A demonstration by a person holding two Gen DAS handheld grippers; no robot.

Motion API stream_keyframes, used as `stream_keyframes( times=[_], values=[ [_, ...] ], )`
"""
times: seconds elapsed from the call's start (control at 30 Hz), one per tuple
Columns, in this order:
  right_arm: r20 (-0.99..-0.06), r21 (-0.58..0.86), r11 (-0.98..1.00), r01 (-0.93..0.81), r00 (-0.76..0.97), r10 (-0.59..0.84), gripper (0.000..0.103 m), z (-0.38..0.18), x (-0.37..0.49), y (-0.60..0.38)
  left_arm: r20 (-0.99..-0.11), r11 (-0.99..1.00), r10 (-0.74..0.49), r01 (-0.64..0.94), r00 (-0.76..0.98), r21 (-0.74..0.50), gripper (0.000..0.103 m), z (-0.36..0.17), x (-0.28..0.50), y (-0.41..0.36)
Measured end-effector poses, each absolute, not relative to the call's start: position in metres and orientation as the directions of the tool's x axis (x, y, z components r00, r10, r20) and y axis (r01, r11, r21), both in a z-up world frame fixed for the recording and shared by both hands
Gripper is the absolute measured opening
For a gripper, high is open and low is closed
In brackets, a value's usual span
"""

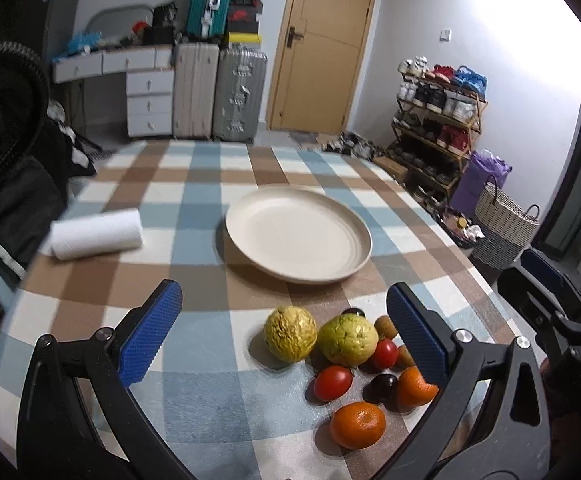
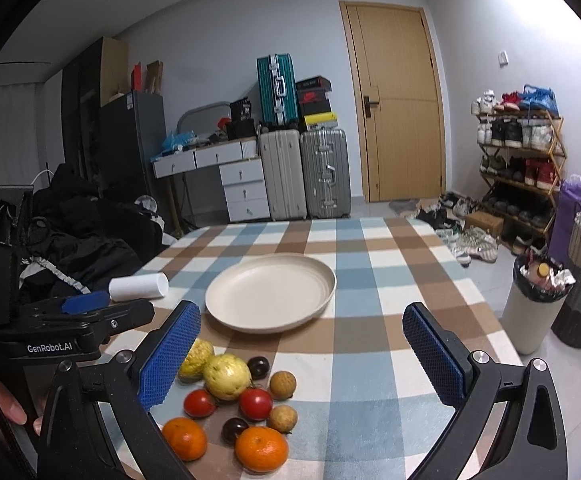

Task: Organize fruits
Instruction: 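Grasp the wrinkled yellow fruit with the left tool while the right tool grasps the pale yellow fruit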

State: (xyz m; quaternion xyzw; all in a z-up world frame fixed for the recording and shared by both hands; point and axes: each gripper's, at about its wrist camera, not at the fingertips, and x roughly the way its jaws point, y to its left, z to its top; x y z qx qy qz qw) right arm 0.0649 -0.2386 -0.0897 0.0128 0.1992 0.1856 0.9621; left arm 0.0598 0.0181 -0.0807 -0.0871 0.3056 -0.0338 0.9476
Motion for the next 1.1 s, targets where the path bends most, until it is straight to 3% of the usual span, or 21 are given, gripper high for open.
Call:
stream_keyframes(
  times=[0.2,0.37,0.63,0.8,0.9,1.03,1.1],
  values=[
    [-0.416,0.119,0.930,-0.347,0.833,0.364,0.103,-0.107,0.086,-0.241,-0.627,0.960,-0.209,0.036,0.750,-0.277,0.102,-0.116,0.091,0.030],
    [-0.434,0.122,0.929,-0.350,0.822,0.368,0.103,-0.116,0.099,-0.237,-0.658,0.934,-0.290,0.056,0.695,-0.352,0.095,-0.142,0.117,0.039],
    [-0.454,0.131,0.922,-0.364,0.805,0.382,0.103,-0.125,0.109,-0.229,-0.647,0.874,-0.412,0.076,0.641,-0.480,0.081,-0.165,0.142,0.051],
    [-0.460,0.128,0.920,-0.371,0.799,0.387,0.103,-0.127,0.112,-0.224,-0.643,0.850,-0.447,0.072,0.622,-0.521,0.079,-0.178,0.162,0.056],
    [-0.464,0.126,0.918,-0.376,0.795,0.390,0.103,-0.127,0.112,-0.223,-0.641,0.829,-0.478,0.066,0.600,-0.556,0.069,-0.188,0.175,0.057],
    [-0.471,0.124,0.916,-0.382,0.790,0.393,0.103,-0.127,0.114,-0.220,-0.645,0.809,-0.510,0.063,0.569,-0.584,0.048,-0.200,0.188,0.056],
    [-0.475,0.123,0.913,-0.388,0.785,0.398,0.103,-0.127,0.113,-0.219,-0.634,0.788,-0.542,0.072,0.552,-0.611,0.044,-0.205,0.196,0.055]
  ],
)
